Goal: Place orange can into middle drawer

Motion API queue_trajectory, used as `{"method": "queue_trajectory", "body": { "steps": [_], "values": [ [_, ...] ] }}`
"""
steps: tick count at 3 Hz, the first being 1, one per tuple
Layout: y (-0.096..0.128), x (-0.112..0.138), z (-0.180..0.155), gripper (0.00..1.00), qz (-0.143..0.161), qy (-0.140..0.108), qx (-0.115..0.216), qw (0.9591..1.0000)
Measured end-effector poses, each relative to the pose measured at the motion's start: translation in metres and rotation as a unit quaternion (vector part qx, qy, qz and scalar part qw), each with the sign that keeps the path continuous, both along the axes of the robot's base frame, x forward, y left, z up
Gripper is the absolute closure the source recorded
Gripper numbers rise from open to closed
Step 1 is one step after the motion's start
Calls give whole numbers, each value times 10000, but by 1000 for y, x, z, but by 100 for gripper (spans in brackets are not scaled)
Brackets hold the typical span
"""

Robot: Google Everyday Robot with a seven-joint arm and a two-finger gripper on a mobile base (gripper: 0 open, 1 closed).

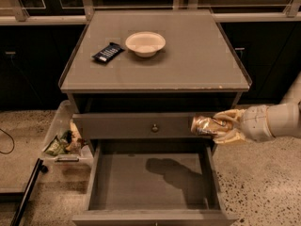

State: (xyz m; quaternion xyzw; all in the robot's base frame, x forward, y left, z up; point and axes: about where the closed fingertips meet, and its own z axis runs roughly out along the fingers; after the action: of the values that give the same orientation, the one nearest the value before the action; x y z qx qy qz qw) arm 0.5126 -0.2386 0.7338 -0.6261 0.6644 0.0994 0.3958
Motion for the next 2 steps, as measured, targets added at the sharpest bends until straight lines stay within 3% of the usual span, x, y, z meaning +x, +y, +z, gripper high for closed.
{"method": "queue_trajectory", "body": {
  "steps": [1, 2],
  "values": [
    [11, -7, -36, 100, -23, 267, 59, 9996],
    [49, -23, -120, 100, 97, 748, 41, 9971]
  ]
}}
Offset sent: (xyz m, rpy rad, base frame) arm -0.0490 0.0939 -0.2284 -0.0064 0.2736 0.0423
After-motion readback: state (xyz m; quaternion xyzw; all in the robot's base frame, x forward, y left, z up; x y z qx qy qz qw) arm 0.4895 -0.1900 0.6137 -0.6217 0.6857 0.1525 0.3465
